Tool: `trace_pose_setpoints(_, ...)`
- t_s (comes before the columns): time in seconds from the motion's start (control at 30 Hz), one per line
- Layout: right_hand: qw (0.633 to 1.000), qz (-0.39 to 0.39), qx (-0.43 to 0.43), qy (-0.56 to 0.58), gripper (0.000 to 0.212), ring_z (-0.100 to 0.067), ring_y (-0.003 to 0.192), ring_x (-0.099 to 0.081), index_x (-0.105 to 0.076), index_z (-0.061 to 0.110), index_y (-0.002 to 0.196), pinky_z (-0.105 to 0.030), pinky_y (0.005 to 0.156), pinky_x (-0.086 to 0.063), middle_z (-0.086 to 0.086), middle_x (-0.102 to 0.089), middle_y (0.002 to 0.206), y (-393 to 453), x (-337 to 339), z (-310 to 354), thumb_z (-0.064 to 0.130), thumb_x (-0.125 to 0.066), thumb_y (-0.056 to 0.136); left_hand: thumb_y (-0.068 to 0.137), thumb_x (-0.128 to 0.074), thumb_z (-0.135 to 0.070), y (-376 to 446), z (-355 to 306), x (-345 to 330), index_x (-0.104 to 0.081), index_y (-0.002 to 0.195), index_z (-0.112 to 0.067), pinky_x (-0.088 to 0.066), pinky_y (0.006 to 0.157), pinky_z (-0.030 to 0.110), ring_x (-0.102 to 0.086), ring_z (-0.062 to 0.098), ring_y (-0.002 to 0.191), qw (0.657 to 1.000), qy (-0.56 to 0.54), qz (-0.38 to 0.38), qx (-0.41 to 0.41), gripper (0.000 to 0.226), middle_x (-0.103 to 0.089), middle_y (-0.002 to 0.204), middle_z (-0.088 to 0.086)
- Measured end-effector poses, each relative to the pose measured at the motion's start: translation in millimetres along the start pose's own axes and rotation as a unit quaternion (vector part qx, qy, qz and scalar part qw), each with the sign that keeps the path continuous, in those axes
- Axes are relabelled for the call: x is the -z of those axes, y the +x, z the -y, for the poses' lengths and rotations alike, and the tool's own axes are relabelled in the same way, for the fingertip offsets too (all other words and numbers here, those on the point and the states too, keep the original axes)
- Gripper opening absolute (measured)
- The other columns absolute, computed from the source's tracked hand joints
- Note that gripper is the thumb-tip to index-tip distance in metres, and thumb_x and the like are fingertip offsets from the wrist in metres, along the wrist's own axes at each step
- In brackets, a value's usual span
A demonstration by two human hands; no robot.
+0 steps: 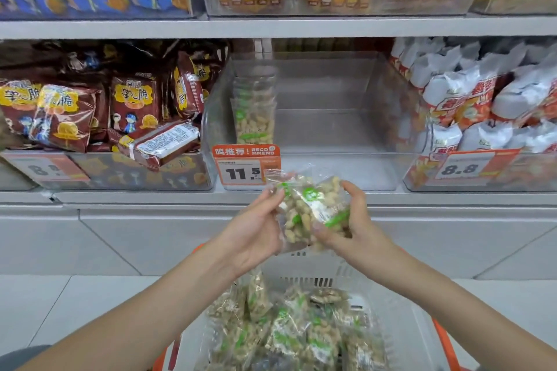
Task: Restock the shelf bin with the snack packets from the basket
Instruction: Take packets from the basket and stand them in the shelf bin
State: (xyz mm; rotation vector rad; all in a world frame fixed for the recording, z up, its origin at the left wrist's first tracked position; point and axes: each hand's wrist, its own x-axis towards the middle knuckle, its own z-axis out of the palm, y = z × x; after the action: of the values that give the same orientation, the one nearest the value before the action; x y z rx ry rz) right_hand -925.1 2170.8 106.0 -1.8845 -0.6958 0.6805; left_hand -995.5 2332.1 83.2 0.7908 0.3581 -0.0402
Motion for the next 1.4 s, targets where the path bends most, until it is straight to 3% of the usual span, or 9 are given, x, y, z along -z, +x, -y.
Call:
trace_pose_setpoints(0.1,0.999,0.003,-0.007,0.049,0.046,0.016,0.081,-0.050,-0.014,0.036,0.141,0.006,0.063,-0.036,0.018,-0.053,0.110,2,3,-2,0.038,-0.034,0.099,0.092,-0.045,-0.032,3,0,3,-0.045,0.138,-0.030,-0.051,0.085,0.050,-0.062,0.031,0.111,1.000,0.001,0.013,0.014,0.045,-0.061,0.130,0.006)
trace_pose_setpoints(0.27,0.997,-0.038,0.042,0.055,0.038,0.009,0.072,-0.061,-0.026,0.044,0.120,-0.010,0.067,-0.049,0.006,-0.058,0.093,7,1,-11,0.026,-0.050,0.096,0.097,-0.034,-0.043,2,0,1,-0.054,0.129,-0.033,-0.044,0.098,0.050,-0.058,0.028,0.120,0.999,0.013,0.026,0.022,0.039,-0.062,0.130,0.004)
trace_pose_setpoints(0.43,0.997,-0.032,0.054,0.034,0.042,0.008,0.080,-0.062,-0.021,0.040,0.127,-0.016,0.075,-0.051,0.009,-0.057,0.103,3,0,-13,0.035,-0.047,0.095,0.096,-0.030,-0.046,-5,-2,-7,-0.074,0.100,-0.036,-0.035,0.108,0.051,-0.059,0.024,0.119,0.999,0.033,0.036,0.006,0.045,-0.064,0.126,0.002)
trace_pose_setpoints(0.63,0.996,-0.030,0.074,0.038,0.047,0.006,0.085,-0.063,-0.022,0.040,0.125,-0.014,0.075,-0.051,0.011,-0.058,0.101,2,-4,-12,0.045,-0.046,0.085,0.084,-0.050,-0.059,-10,-3,-6,-0.045,0.136,-0.038,-0.053,0.086,0.042,-0.063,0.022,0.112,0.994,0.096,0.050,-0.031,0.056,-0.061,0.130,0.000)
trace_pose_setpoints(0.73,0.993,-0.058,0.103,-0.006,0.039,-0.009,0.111,-0.055,-0.023,0.052,0.117,-0.031,0.091,-0.048,0.018,-0.052,0.107,4,-7,-17,0.061,-0.044,0.085,0.049,-0.091,-0.032,-11,4,-7,-0.042,0.134,-0.035,-0.055,0.072,0.030,-0.067,0.016,0.102,0.981,0.177,0.039,-0.068,0.097,-0.065,0.124,-0.002)
trace_pose_setpoints(0.93,0.993,-0.069,0.092,0.030,0.050,-0.015,0.129,-0.035,-0.026,0.052,0.111,-0.043,0.107,-0.037,0.012,-0.039,0.127,3,-21,-19,0.070,-0.047,0.069,0.054,-0.083,0.009,-14,9,-11,-0.044,0.124,-0.016,-0.057,0.078,0.030,-0.068,0.019,0.102,0.963,0.249,-0.015,-0.102,0.084,-0.069,0.114,0.006)
trace_pose_setpoints(1.03,0.986,-0.037,0.081,0.139,0.064,-0.005,0.123,-0.047,-0.028,0.044,0.118,-0.027,0.098,-0.044,0.009,-0.043,0.130,5,-14,-11,0.063,-0.064,0.069,0.053,-0.084,0.007,-15,9,-12,-0.043,0.127,-0.011,-0.056,0.085,0.034,-0.066,0.022,0.106,0.963,0.255,0.000,-0.089,0.086,-0.068,0.116,0.009)
trace_pose_setpoints(1.2,0.975,-0.014,0.040,0.217,0.088,-0.006,0.081,-0.071,-0.033,0.038,0.131,-0.017,0.066,-0.053,0.006,-0.070,0.095,7,-8,-11,0.027,-0.076,0.055,0.067,-0.075,0.015,-24,16,-20,-0.033,0.130,-0.020,-0.054,0.068,0.018,-0.069,0.002,0.083,0.938,0.343,0.019,-0.052,0.083,-0.069,0.099,-0.011)
trace_pose_setpoints(1.4,0.966,-0.048,0.027,0.254,0.063,-0.015,0.087,-0.071,-0.052,0.021,0.116,-0.024,0.068,-0.055,-0.003,-0.071,0.103,0,-18,-19,0.032,-0.075,0.058,0.043,-0.092,-0.035,-25,22,-18,0.004,0.150,-0.029,-0.040,0.104,0.021,-0.042,0.004,0.129,0.903,0.427,-0.033,-0.007,0.144,-0.035,0.150,-0.004)
